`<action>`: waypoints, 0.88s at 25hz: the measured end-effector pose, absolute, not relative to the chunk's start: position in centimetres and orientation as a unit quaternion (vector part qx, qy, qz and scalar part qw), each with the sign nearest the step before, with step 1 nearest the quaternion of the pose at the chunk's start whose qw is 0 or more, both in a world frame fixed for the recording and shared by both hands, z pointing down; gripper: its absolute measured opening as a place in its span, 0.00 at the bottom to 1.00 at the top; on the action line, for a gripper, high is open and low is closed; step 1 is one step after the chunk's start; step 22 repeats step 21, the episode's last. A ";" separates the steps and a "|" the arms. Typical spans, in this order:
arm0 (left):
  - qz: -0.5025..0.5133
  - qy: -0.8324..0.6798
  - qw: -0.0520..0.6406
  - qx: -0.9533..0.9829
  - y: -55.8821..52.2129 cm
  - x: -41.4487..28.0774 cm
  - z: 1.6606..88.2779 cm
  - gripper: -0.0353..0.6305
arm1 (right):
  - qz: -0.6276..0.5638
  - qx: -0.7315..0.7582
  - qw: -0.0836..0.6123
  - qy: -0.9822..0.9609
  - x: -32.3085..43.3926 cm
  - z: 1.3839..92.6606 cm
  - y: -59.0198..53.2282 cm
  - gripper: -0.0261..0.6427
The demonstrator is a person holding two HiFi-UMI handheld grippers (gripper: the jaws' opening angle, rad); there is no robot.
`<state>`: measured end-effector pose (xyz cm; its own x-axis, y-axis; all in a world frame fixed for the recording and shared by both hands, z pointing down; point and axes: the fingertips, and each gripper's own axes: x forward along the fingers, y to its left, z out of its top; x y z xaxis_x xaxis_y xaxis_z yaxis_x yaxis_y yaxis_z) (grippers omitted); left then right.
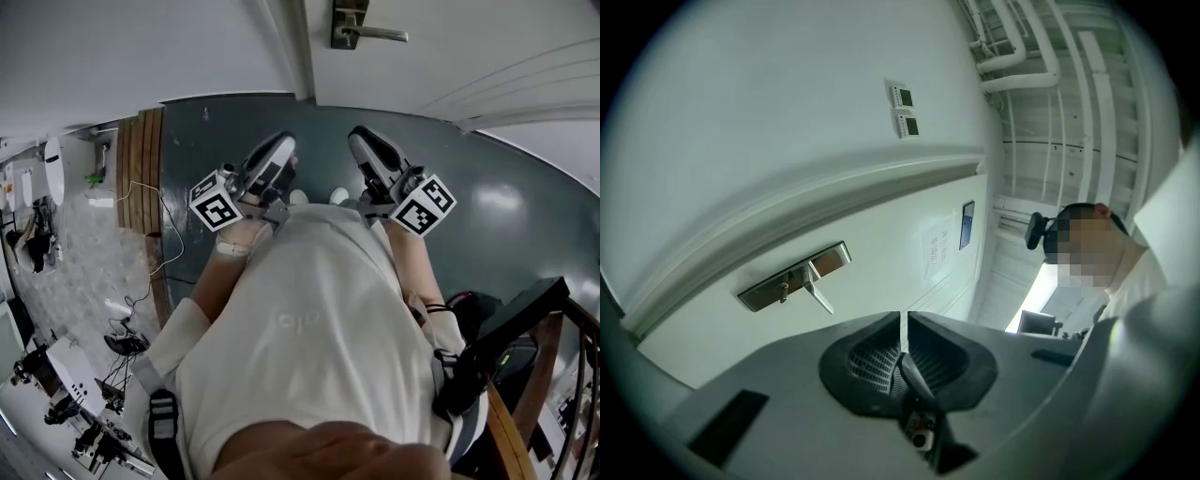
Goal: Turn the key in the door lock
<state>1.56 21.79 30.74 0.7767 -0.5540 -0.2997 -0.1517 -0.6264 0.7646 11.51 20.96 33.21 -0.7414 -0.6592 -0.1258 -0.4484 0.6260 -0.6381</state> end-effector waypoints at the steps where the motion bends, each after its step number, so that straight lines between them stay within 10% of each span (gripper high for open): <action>1: -0.265 -0.205 0.381 0.862 21.8 1.5 30.8 0.09 | -0.301 -0.310 0.181 0.883 11.5 33.1 21.0 0.15; 22: -0.276 -0.215 0.388 0.853 21.3 1.1 30.6 0.09 | -0.331 -0.292 0.218 0.870 12.1 31.7 20.3 0.15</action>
